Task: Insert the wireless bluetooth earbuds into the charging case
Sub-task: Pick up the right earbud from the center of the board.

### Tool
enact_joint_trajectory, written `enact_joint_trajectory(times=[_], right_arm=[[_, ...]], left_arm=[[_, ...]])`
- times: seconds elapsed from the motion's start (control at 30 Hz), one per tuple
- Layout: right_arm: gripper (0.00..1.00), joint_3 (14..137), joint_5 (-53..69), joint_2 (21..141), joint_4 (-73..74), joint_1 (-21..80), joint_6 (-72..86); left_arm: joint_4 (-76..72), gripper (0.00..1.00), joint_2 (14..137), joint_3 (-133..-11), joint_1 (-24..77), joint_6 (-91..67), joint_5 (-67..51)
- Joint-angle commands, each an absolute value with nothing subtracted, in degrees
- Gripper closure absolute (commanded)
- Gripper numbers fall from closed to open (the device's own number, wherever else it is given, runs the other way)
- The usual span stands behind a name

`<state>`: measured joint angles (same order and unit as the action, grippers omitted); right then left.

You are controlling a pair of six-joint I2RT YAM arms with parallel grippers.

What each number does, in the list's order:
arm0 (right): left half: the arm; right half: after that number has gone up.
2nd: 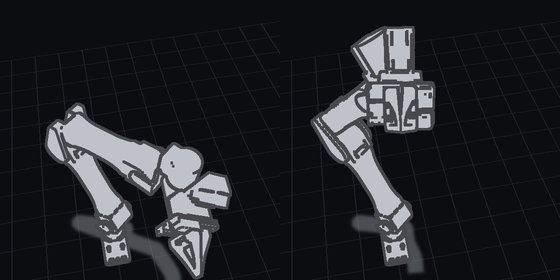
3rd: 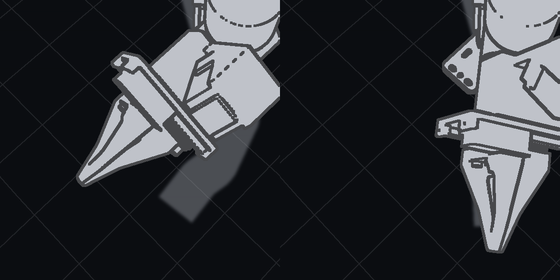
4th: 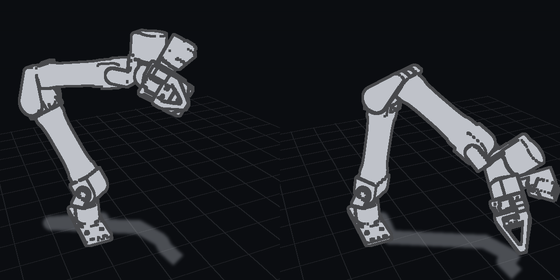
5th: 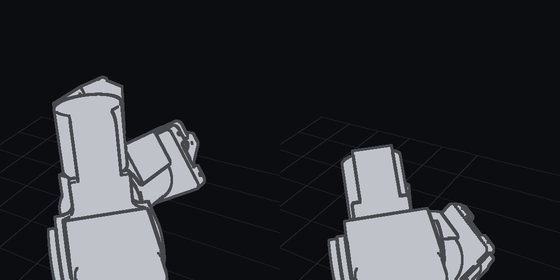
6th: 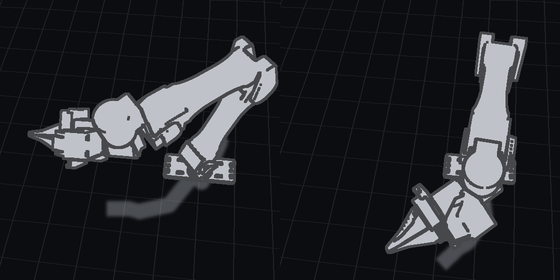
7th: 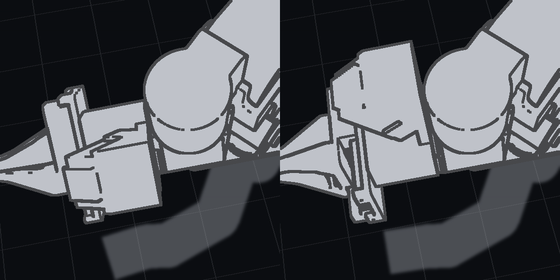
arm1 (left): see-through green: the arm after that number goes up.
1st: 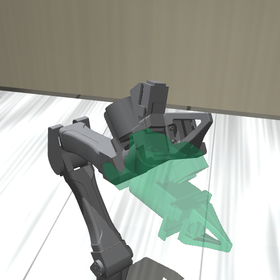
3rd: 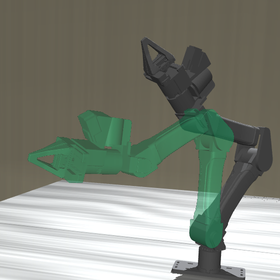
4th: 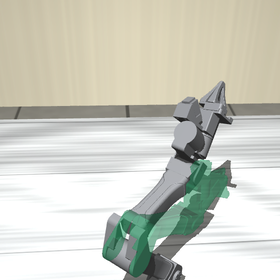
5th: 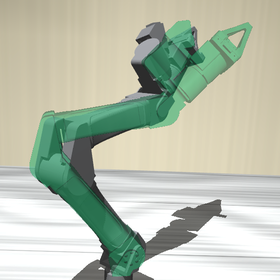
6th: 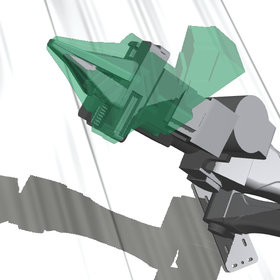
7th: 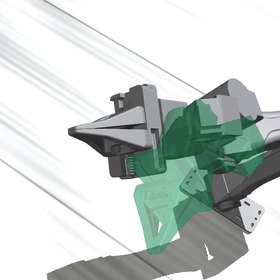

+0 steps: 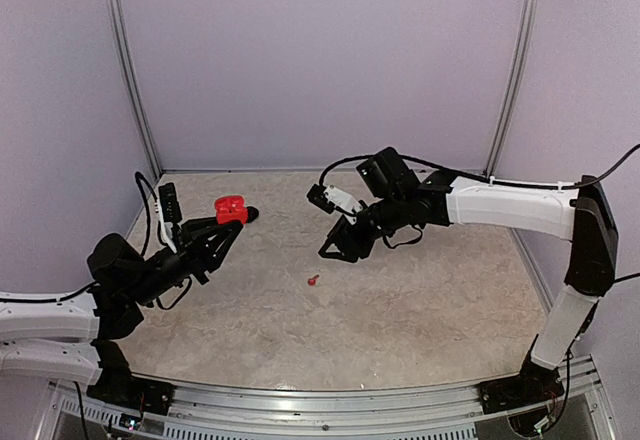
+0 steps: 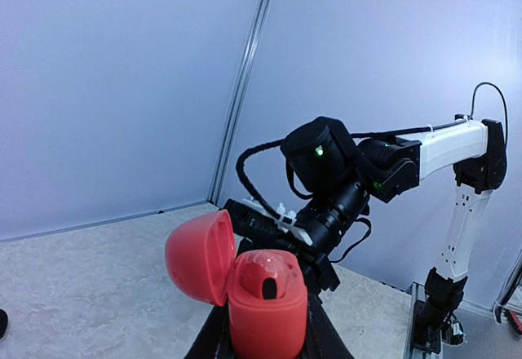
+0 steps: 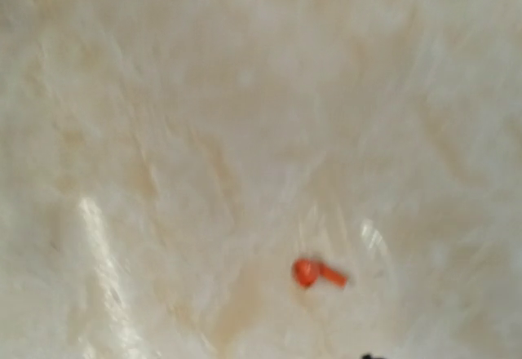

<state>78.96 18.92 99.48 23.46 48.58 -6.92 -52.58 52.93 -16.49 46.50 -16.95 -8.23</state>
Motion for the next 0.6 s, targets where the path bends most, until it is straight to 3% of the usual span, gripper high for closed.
enact_joint_trajectory(times=[0.0, 0.27, 0.57], right_arm=[[0.48, 80.5, 19.3, 102.2, 22.4, 49.9, -3.7], [0.50, 83.6, 18.8, 111.7, 21.4, 51.8, -11.3], [0.51, 95.5, 22.0, 123.3, 27.4, 49.5, -15.3]], left_arm=[[-52.2, 1.00, 51.0, -15.0, 45.7, -18.5, -6.2], [-53.5, 1.00, 51.2, -14.4, 45.6, -18.6, -7.0], [-53.0, 1.00, 50.2, -14.3, 45.5, -18.5, -7.0]])
